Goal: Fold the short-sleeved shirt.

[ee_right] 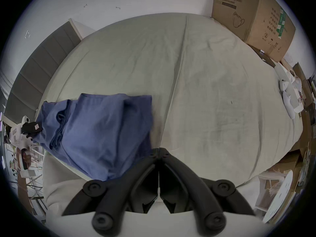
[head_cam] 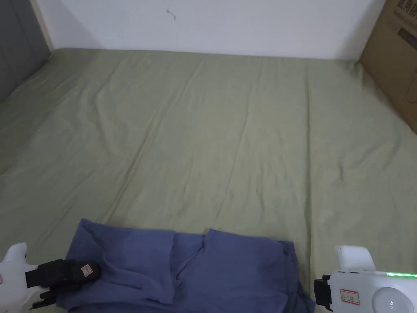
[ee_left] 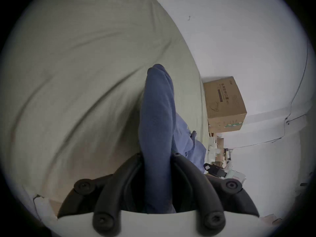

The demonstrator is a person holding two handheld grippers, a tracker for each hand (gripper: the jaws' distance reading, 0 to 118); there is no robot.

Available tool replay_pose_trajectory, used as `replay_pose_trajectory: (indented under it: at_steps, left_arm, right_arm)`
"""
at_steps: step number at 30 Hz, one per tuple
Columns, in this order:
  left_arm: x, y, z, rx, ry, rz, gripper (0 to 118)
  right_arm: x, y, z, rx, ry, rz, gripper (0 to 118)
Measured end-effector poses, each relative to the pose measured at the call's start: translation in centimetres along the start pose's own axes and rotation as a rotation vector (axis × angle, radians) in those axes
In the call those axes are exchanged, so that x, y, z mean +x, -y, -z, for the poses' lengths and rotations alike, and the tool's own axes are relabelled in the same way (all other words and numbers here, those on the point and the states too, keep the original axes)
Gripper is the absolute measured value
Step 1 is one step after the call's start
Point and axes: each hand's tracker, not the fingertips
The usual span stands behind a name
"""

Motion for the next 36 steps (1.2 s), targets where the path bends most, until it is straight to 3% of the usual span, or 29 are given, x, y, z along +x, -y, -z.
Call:
replay_pose_trajectory:
  at_steps: [5, 11, 17, 21, 22, 25, 26, 31, 32, 34, 35, 36]
  left_arm:
    - [7.3, 0.5, 0.1, 0.024, -0.032, 0.159, 18]
    - [19.3, 1.9, 2.9, -0.012, -0.068, 0.485, 18]
    - [25.6, 7.2, 12.1, -0.252, -0.035, 0.679, 18]
    - [26.3, 10.7, 19.4, -0.373, -0.059, 0.692, 20]
    - [26.1, 11.2, 20.9, -0.393, -0.063, 0.68, 27]
    - [25.8, 11.8, 22.8, -0.417, -0.076, 0.589, 99]
    - [25.8, 11.5, 22.3, -0.411, -0.055, 0.562, 110]
    - [23.8, 8.5, 18.2, -0.321, 0.08, 0.421, 101]
    - [23.0, 7.6, 17.6, -0.285, 0.057, 0.424, 82]
    - [21.2, 6.7, 16.9, -0.24, -0.073, 0.434, 23]
    - [20.2, 6.4, 16.8, -0.223, -0.128, 0.428, 5]
    - [19.1, 6.4, 16.8, -0.243, -0.15, 0.402, 5]
  right_arm:
    - [0.8, 0.2, 0.1, 0.0, -0.006, 0.009, 0]
    - [1.7, 0.2, -0.7, 0.019, -0.003, 0.032, 0]
    - [3.9, 1.1, -1.5, 0.026, 0.01, 0.075, 0]
    - [5.4, 2.2, -1.8, 0.022, 0.027, 0.09, 0]
    - [5.7, 2.4, -1.9, 0.018, 0.028, 0.101, 0]
    - [6.6, 3.1, -2.0, 0.012, 0.037, 0.132, 0]
    - [6.8, 3.2, -2.1, 0.011, 0.038, 0.142, 0]
    - [7.2, 3.5, -2.2, 0.008, 0.041, 0.158, 0]
    - [7.2, 3.4, -2.2, 0.01, 0.042, 0.154, 0]
    - [7.0, 3.3, -2.3, 0.014, 0.038, 0.151, 0]
    - [6.8, 3.3, -2.3, 0.016, 0.034, 0.151, 0]
    - [6.7, 3.1, -2.3, 0.016, 0.03, 0.149, 0]
